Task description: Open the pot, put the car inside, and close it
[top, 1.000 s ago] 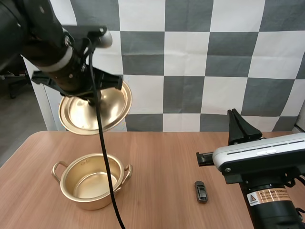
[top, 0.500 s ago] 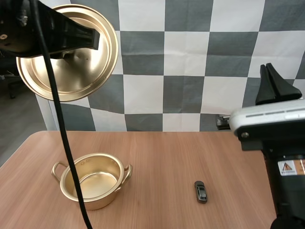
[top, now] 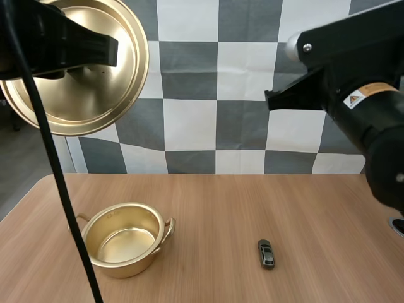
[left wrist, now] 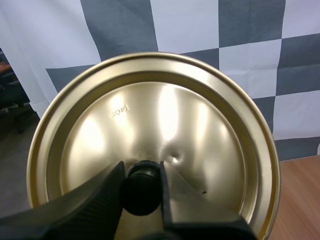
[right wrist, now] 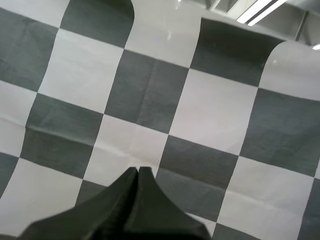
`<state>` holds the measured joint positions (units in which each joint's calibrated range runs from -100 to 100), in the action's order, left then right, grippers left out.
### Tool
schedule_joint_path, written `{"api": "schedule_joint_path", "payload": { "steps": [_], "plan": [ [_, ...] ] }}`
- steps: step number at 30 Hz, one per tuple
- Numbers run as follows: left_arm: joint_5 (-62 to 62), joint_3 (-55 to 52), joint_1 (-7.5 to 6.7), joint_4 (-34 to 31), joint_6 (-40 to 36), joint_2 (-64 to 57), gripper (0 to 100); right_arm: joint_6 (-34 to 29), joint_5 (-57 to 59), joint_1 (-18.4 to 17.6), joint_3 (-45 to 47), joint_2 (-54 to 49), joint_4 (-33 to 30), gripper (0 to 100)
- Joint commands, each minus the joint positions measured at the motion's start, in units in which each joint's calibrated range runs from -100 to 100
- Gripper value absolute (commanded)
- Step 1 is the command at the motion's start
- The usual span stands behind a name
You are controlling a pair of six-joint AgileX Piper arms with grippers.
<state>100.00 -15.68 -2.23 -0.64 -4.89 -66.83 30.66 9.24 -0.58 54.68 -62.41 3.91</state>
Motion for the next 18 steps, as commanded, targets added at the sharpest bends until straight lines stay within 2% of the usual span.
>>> {"api": "schedule_joint_path", "payload": {
  "steps": [1, 11, 15, 18],
  "plan": [
    [0.00, -0.61, 0.03, 0.01, 0.14, 0.03, 0, -4.03, 90.76, -0.01, -13.68, 13.00, -2.39, 0],
    [0.00, -4.73, 0.03, 0.01, 0.25, 0.03, 0, -3.49, 90.76, -0.01, 2.17, 12.04, -8.00, 0],
    [0.00, -4.73, 0.03, 0.01, 1.03, 0.03, 0, -4.41, 90.76, -0.01, 5.37, 8.62, -10.75, 0],
    [0.00, -4.73, 0.03, 0.01, 1.25, 0.03, 0, -4.98, 90.76, -0.01, 5.92, 0.93, -16.57, 0]
  ]
}}
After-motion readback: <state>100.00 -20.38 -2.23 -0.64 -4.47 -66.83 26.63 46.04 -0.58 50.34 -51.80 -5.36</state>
